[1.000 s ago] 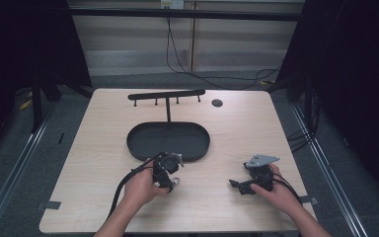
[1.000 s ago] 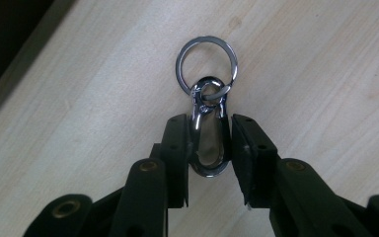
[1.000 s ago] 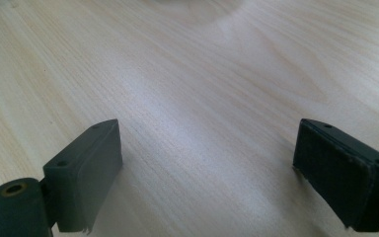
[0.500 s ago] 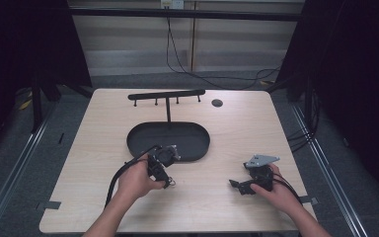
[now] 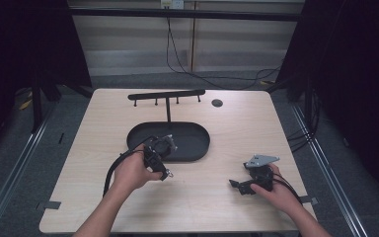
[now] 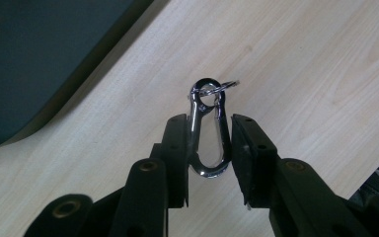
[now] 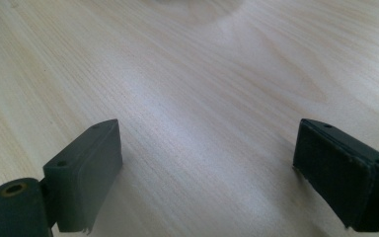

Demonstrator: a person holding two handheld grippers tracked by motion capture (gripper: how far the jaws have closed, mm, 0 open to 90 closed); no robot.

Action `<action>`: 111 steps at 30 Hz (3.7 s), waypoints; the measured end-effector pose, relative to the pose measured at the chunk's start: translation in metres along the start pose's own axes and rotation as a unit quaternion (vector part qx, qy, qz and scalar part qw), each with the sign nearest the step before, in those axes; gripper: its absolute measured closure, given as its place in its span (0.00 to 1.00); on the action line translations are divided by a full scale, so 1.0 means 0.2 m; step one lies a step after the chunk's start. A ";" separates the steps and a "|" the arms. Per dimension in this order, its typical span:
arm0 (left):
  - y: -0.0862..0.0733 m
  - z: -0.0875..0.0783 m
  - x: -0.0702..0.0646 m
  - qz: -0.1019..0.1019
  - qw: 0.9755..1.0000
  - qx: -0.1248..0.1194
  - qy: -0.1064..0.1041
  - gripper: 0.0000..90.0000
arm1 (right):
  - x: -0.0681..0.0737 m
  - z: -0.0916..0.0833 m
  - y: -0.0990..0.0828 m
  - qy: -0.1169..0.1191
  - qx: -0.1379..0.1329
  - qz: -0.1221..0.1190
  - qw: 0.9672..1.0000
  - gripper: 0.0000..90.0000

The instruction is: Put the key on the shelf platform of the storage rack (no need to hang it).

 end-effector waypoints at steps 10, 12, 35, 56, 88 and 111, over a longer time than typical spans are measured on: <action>0.01 -0.04 0.03 -0.013 1.000 -0.005 -0.003 0.77 | 0.00 0.00 0.00 0.000 0.000 0.000 1.000 0.12; 0.02 -0.04 0.04 -0.015 1.000 -0.006 -0.005 0.77 | 0.00 0.00 0.00 0.000 0.000 0.000 1.000 0.12; 0.05 -0.11 0.12 -0.033 0.999 -0.011 -0.002 0.77 | 0.00 0.00 0.00 0.000 0.000 0.000 1.000 0.12; 0.09 -0.15 0.18 -0.051 0.998 -0.020 0.003 0.77 | 0.00 0.00 0.00 0.000 0.000 0.000 1.000 0.12; 0.15 -0.20 0.29 -0.085 0.995 -0.043 0.025 0.77 | 0.00 0.00 0.00 0.000 0.000 0.001 1.000 0.12; 0.20 -0.18 0.35 -0.104 0.992 -0.052 0.039 0.77 | 0.00 0.00 0.00 0.000 -0.001 -0.001 1.000 0.12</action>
Point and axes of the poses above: each handheld gripper's, and its own axes: z roughly forward along the jaws, y roughly out of its top, x roughly to its left, the point moved 6 cm from there along z, roughly forward along the jaws, and after that the axes turned 6 degrees about -x, right-handed, at the moved point
